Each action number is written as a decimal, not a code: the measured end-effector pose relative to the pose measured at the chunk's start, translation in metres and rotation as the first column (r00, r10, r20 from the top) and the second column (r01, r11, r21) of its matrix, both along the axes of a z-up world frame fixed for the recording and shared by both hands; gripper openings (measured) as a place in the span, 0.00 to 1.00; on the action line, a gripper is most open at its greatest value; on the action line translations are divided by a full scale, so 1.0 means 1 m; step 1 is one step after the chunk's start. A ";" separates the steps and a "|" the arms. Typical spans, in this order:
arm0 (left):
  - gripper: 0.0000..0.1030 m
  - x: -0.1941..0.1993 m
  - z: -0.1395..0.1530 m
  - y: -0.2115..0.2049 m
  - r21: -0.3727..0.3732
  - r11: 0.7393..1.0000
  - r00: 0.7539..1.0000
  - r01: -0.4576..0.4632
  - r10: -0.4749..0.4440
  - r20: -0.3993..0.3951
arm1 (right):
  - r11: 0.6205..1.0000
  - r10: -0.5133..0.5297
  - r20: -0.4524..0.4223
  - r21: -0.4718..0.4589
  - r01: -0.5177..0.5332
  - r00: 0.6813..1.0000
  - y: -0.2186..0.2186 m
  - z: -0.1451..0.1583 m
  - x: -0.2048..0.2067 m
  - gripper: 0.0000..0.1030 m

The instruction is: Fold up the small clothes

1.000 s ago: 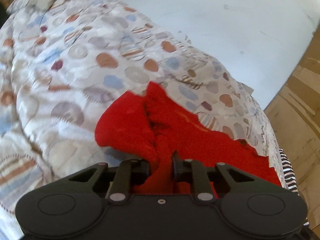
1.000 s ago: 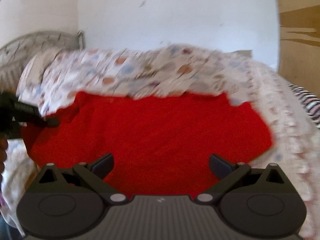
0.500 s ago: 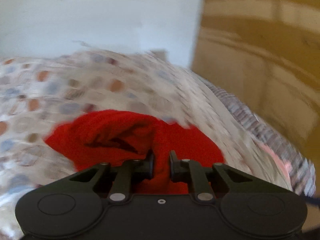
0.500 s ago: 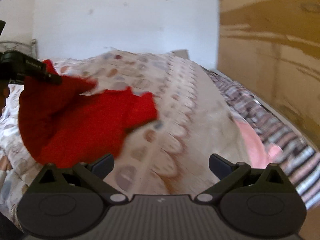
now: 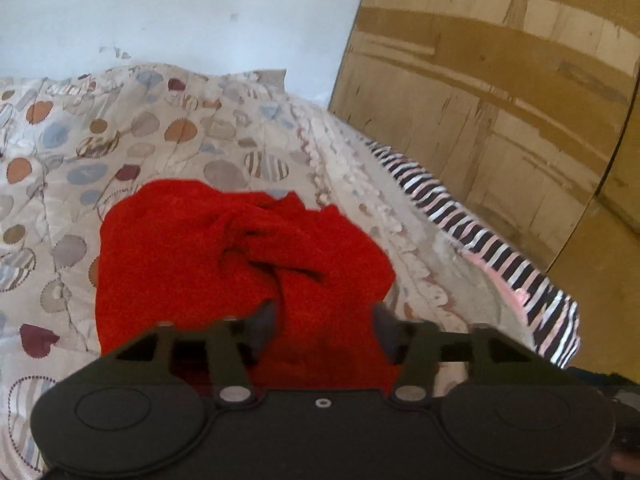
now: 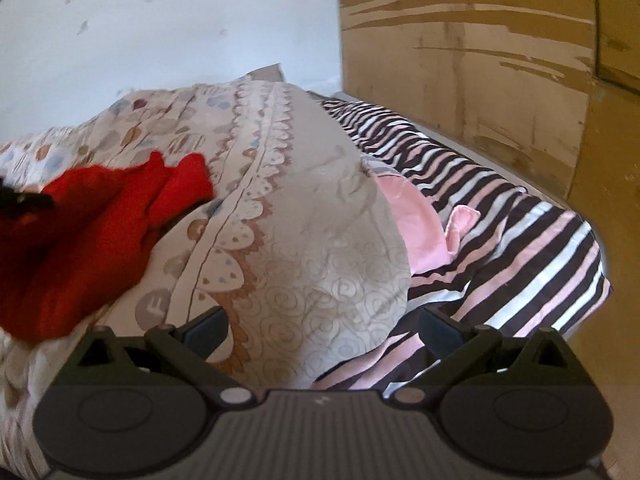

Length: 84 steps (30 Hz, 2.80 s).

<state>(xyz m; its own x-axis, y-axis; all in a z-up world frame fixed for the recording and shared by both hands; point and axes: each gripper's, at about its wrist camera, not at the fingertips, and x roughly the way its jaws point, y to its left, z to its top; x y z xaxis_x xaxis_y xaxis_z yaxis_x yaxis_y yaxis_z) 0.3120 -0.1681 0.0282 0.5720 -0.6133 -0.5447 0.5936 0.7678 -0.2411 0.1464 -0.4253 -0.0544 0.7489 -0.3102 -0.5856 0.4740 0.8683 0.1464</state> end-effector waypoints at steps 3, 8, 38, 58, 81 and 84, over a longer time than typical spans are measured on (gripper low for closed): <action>0.86 -0.010 0.011 0.008 -0.004 1.000 0.999 0.008 -0.008 0.043 | 0.999 -0.004 0.031 0.039 0.003 1.000 0.004 0.004 -0.013 1.00; 0.99 -0.027 0.024 0.023 0.009 0.998 0.990 -0.056 0.054 0.128 | 0.998 0.045 0.047 0.044 -0.047 0.998 0.014 0.011 -0.002 1.00; 0.44 -0.031 -0.015 0.022 0.327 0.942 0.944 -0.075 -0.039 0.328 | 0.707 0.442 0.248 0.496 -0.504 0.862 0.049 0.042 0.266 0.92; 0.24 -0.038 -0.007 -0.006 0.302 0.952 0.945 -0.048 -0.055 0.323 | 0.735 0.399 0.326 0.445 -0.512 0.857 0.028 0.052 0.256 0.15; 0.27 -0.071 -0.027 -0.064 0.384 0.916 0.925 0.121 -0.244 0.292 | 0.833 0.272 0.265 0.416 -0.364 0.925 -0.049 0.013 0.188 0.15; 0.34 -0.072 -0.020 -0.056 0.337 0.936 0.934 0.099 -0.204 0.292 | 0.827 0.265 0.276 0.428 -0.365 0.924 -0.046 0.006 0.187 0.17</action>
<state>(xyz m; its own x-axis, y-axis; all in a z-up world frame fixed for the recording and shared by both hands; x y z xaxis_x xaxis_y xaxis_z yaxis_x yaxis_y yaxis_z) 0.2400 -0.2246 0.0085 0.6604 -0.5347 -0.5272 0.7129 0.6670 0.2165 0.3330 -0.4711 -0.0482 0.8726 0.2324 -0.4296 0.1043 0.7706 0.6287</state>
